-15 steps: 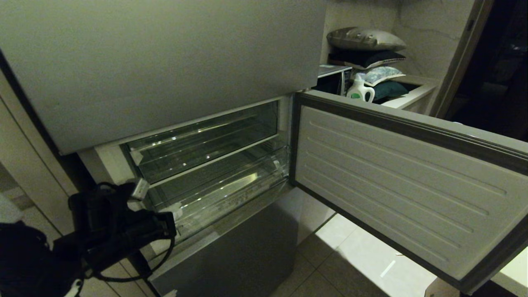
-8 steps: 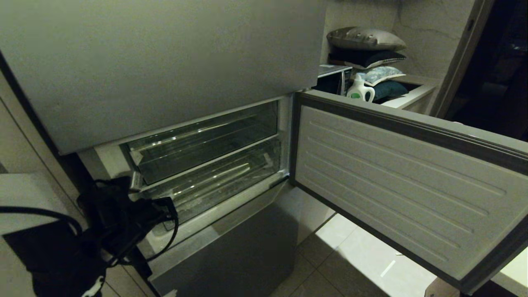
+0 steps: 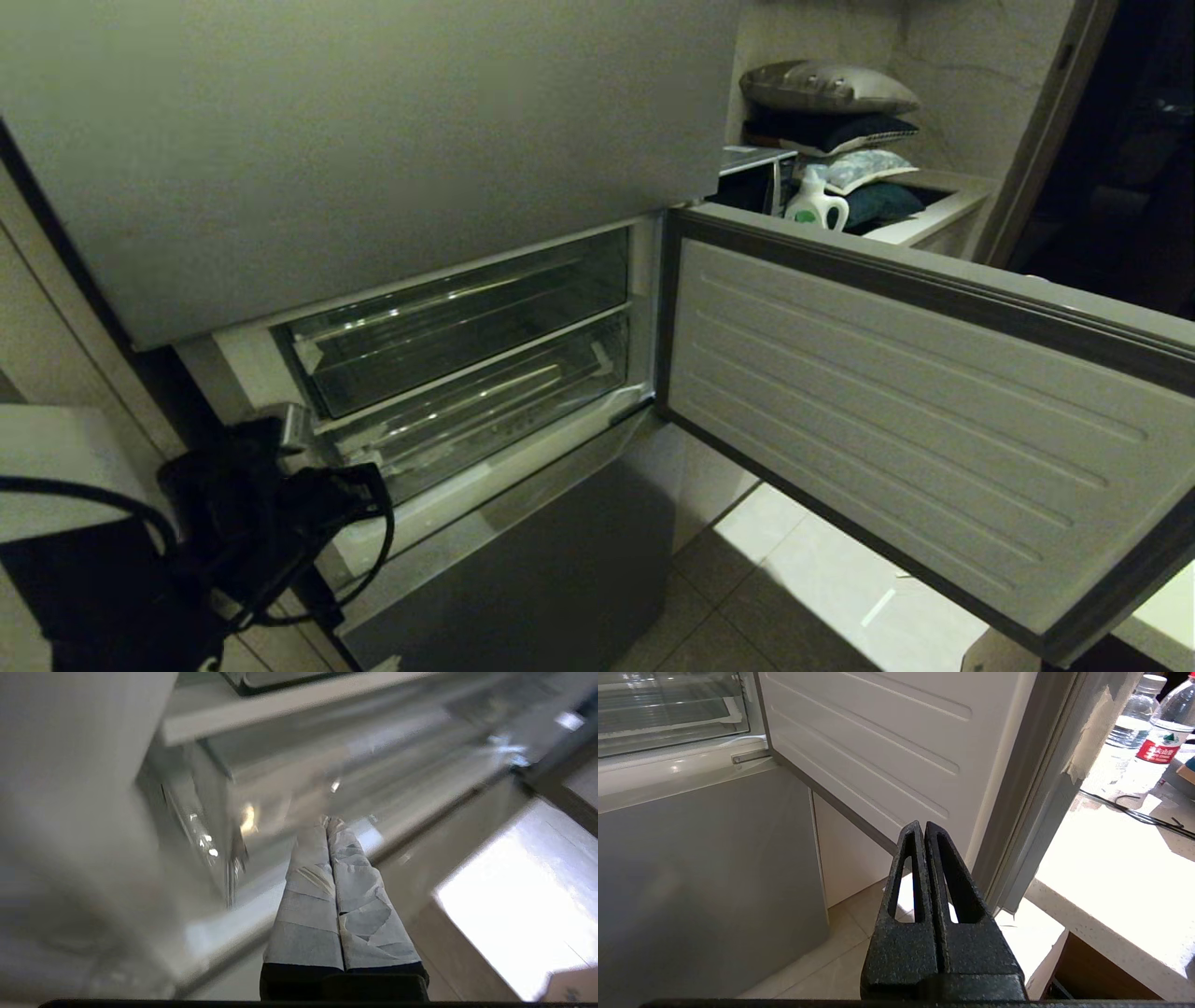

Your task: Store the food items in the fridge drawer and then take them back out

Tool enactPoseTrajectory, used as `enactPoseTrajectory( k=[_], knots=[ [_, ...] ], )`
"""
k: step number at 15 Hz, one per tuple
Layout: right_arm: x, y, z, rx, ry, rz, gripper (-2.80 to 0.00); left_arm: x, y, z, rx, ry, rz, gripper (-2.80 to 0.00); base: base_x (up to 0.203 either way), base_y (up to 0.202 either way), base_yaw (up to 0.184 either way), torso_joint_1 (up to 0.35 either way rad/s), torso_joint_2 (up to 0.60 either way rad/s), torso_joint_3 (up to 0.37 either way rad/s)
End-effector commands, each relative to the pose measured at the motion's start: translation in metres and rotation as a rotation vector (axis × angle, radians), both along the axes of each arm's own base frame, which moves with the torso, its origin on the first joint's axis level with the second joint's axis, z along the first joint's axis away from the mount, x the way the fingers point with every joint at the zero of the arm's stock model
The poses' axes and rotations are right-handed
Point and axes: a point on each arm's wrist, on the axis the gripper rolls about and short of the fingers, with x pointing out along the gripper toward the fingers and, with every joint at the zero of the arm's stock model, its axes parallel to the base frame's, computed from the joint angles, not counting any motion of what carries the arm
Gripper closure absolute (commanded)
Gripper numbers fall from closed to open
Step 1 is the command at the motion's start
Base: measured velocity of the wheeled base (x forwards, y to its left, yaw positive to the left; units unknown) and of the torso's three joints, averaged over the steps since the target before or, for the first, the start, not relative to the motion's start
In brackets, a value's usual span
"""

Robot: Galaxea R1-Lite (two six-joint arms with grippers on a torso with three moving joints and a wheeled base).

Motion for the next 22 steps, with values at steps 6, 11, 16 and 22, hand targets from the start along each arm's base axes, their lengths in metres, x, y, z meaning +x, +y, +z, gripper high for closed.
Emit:
enactPoseTrajectory(
  k=[6,11,16,22],
  knots=[
    [0.002,0.000,-0.006,0.013,0.022,0.001,0.00,-0.115,0.013,0.093,-0.042,-0.355,-0.082,0.00,0.000,0.000,0.000,0.000,0.00,0.000],
    [0.002,0.000,-0.006,0.023,0.023,0.003,0.00,-0.208,0.025,0.115,-0.034,-0.482,-0.105,0.00,0.000,0.000,0.000,0.000,0.00,0.000],
    [0.002,0.000,-0.007,0.057,0.021,0.000,0.00,-0.277,0.035,0.037,0.175,-0.011,-0.147,0.00,0.000,0.000,0.000,0.000,0.00,0.000],
    [0.002,0.000,-0.007,0.062,0.021,-0.007,0.00,-0.290,0.035,0.018,0.256,0.046,-0.008,0.00,0.000,0.000,0.000,0.000,0.00,0.000]
  ],
)
